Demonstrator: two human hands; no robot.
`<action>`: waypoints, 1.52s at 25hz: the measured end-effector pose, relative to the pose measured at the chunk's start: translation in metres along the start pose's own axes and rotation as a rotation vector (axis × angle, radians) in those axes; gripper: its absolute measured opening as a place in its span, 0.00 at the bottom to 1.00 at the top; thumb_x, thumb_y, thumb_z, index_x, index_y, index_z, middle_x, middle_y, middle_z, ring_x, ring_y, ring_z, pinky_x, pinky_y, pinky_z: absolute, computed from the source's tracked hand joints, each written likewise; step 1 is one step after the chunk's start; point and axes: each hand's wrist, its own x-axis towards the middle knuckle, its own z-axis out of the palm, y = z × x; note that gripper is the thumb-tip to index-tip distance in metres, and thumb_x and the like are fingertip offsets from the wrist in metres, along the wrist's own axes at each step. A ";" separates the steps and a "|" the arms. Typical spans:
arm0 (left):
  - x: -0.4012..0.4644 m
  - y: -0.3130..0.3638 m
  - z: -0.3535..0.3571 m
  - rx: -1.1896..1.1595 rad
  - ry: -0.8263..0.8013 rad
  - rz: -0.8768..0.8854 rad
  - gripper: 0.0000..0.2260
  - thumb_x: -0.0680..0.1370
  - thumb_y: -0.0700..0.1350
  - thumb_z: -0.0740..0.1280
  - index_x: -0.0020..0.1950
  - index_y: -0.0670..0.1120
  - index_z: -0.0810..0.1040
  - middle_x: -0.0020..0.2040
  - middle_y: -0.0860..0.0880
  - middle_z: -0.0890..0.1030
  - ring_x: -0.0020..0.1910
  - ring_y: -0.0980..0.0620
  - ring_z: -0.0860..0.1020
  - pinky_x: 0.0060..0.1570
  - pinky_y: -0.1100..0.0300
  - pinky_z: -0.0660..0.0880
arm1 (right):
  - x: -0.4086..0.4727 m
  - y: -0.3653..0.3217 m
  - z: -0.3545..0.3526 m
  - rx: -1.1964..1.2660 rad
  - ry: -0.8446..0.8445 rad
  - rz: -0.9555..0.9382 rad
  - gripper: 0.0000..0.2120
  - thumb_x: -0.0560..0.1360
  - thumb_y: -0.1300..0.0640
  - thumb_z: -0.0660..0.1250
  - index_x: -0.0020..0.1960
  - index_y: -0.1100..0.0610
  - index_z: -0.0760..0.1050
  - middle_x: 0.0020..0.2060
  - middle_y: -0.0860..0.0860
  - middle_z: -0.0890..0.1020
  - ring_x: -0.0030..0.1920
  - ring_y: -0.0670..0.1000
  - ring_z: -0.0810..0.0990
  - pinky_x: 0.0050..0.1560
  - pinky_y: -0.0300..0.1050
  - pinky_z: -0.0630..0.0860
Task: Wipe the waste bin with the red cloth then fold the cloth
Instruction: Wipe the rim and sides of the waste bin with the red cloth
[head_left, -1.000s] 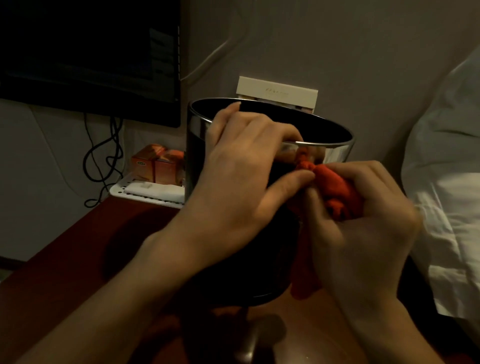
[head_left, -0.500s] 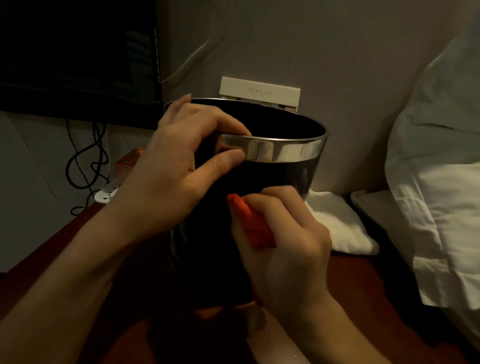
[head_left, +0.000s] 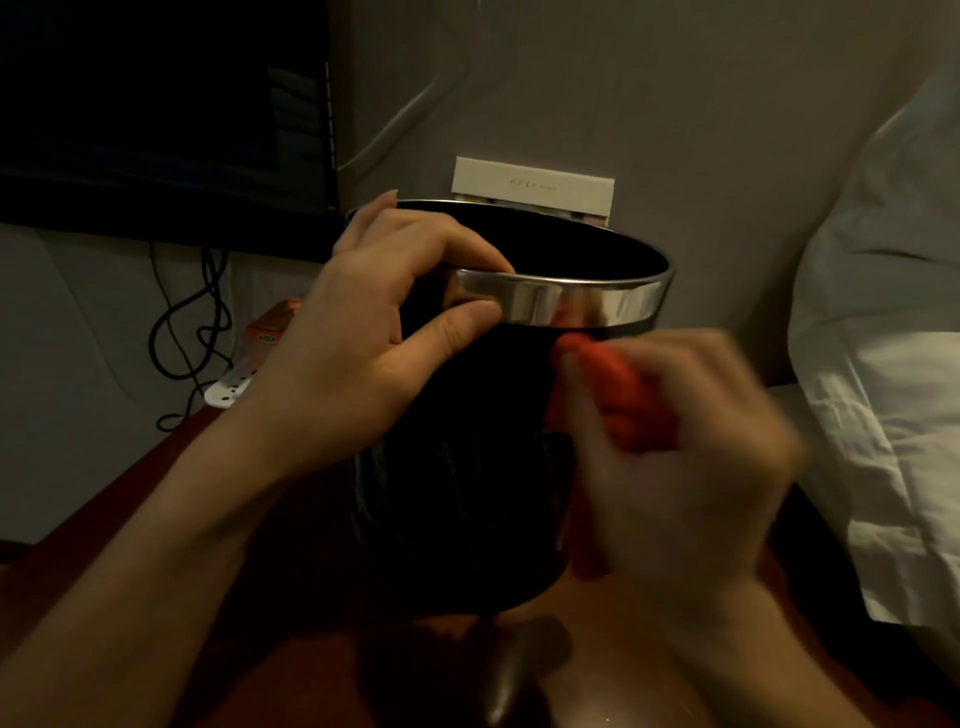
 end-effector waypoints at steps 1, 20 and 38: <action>0.000 -0.001 0.000 -0.005 0.004 0.000 0.09 0.75 0.52 0.63 0.54 0.57 0.72 0.54 0.63 0.74 0.61 0.68 0.68 0.73 0.63 0.51 | 0.008 0.006 -0.008 -0.023 0.049 0.015 0.07 0.77 0.58 0.74 0.45 0.62 0.82 0.42 0.49 0.77 0.41 0.43 0.74 0.45 0.27 0.67; 0.000 -0.004 0.001 -0.058 0.087 -0.042 0.05 0.78 0.48 0.63 0.52 0.57 0.75 0.53 0.60 0.76 0.63 0.62 0.71 0.74 0.52 0.51 | 0.021 0.014 -0.017 0.008 0.136 0.138 0.04 0.77 0.56 0.73 0.46 0.53 0.77 0.40 0.49 0.77 0.40 0.45 0.74 0.44 0.29 0.67; -0.002 0.000 0.004 -0.033 0.105 -0.065 0.05 0.77 0.47 0.64 0.51 0.54 0.76 0.51 0.61 0.75 0.59 0.65 0.70 0.73 0.53 0.54 | -0.003 0.001 0.007 0.040 -0.002 0.076 0.07 0.77 0.56 0.73 0.47 0.61 0.81 0.43 0.48 0.77 0.42 0.43 0.74 0.46 0.26 0.67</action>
